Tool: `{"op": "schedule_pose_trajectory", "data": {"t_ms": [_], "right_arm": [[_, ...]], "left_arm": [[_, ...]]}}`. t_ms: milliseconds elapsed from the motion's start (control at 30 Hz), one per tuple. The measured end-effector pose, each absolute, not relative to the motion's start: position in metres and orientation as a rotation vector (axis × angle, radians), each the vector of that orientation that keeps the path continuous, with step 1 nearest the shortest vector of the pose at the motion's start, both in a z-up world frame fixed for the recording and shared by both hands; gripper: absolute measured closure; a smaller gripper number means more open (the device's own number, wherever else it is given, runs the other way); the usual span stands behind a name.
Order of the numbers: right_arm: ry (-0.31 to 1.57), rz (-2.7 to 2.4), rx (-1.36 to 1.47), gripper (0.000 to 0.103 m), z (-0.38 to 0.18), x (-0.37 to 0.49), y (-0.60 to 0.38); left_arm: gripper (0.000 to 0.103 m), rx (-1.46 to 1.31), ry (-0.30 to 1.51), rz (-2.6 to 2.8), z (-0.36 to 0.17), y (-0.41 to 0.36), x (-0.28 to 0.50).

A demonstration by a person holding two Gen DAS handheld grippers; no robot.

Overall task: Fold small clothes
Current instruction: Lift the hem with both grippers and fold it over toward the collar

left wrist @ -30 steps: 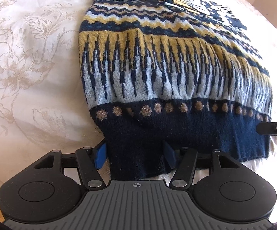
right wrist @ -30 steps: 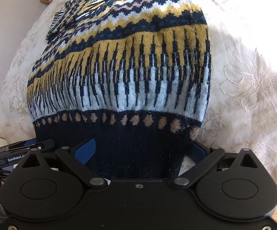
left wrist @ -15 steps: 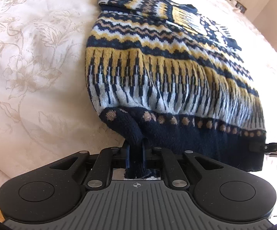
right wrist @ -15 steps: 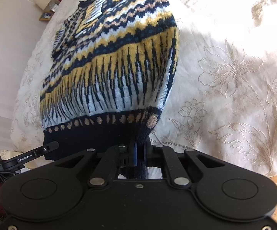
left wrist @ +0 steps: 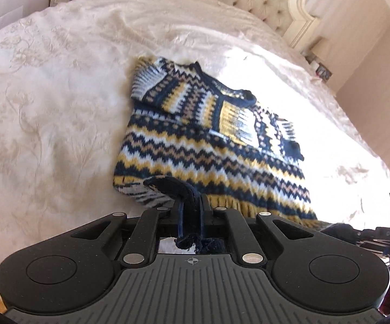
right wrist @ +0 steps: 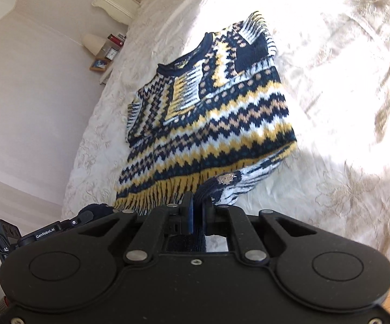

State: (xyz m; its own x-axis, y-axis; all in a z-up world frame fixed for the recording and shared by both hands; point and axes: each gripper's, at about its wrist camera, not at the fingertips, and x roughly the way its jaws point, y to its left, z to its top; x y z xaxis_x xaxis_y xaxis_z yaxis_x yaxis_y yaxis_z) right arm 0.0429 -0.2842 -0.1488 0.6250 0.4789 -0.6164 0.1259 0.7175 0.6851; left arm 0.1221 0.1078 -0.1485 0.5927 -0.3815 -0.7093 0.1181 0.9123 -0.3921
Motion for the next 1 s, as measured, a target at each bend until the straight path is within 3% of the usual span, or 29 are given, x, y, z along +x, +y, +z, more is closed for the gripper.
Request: {"op": "schedule_pose_trajectory", "data": {"t_ms": [100,467,1000], "right_arm": [[0.847,0.211,0.792,0.091,-0.135,0.058,-0.292],[0.754,0.165,0.837,0.091,-0.113,0.149,-0.309],[0.786,0.018,0.857,0.091,-0.143,0.277,-0.324]], "left_arm": [[0.097,-0.326,0.840,-0.299,-0.132,0.108,0.143],[0.097,-0.353,0.760,-0.299,-0.113,0.110,0.240],[0.097,-0.300,0.752,-0.294,-0.127,0.094,0.377]]}}
